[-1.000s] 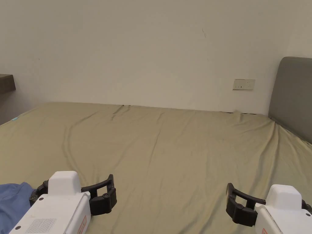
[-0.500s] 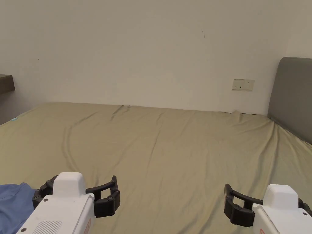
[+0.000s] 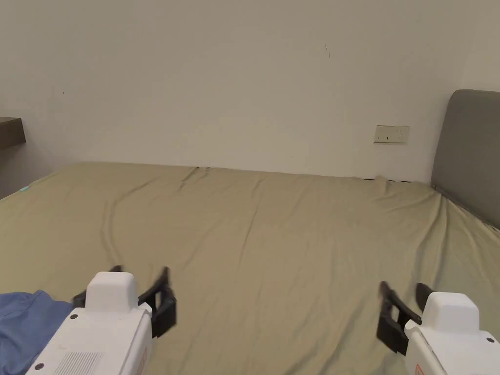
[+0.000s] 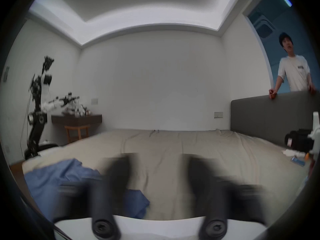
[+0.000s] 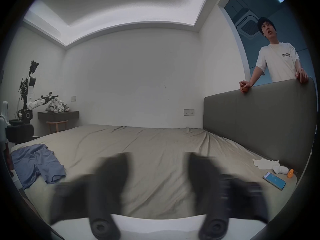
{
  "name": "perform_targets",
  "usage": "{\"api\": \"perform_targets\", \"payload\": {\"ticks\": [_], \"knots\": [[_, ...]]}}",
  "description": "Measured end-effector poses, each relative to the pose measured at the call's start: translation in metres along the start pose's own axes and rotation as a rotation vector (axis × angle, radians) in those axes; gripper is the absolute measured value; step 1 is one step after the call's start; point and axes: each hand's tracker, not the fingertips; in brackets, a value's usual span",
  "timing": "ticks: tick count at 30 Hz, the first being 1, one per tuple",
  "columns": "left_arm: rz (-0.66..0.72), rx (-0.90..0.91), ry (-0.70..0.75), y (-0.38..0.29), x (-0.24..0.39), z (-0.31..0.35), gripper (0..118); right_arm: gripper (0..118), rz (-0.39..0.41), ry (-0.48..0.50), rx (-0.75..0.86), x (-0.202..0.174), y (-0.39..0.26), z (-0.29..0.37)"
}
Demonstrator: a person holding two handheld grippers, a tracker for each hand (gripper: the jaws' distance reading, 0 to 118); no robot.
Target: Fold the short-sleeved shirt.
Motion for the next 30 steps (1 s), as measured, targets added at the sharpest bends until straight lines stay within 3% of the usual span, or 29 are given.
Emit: {"api": "perform_targets", "payload": {"ticks": [1,2,4,7,11,17,23,25,30], "knots": [[-0.057,0.000,0.029,0.001,0.005,-0.002,3,3,0.009,-0.036,-0.006,-0.001,0.001,-0.001],[-0.047,0.009,0.063,0.001,0.004,0.000,0,2,-0.008,-0.076,0.004,0.001,0.001,0.001],[-0.023,-0.002,-0.023,0.006,-0.003,0.004,0,1,-0.084,-0.003,-0.016,0.008,0.003,0.000],[-0.050,0.002,0.009,0.002,0.003,0.003,0,1,-0.032,-0.047,-0.005,0.008,0.006,0.000],[-0.013,-0.031,0.036,0.001,-0.001,0.000,0,1,-0.016,-0.026,0.002,0.003,0.007,0.002],[0.001,-0.035,0.114,0.001,-0.032,0.009,0,1,0.017,0.177,0.016,-0.038,0.011,-0.008],[-0.033,-0.042,0.258,-0.005,-0.080,0.038,0,1,0.020,0.382,0.038,-0.112,0.022,-0.020],[-0.022,-0.046,0.325,-0.005,-0.101,0.050,0,1,-0.011,0.461,0.031,-0.135,0.026,-0.022],[0.037,-0.062,0.467,-0.004,-0.148,0.071,0,1,0.006,0.581,0.029,-0.183,0.027,-0.018]]}}
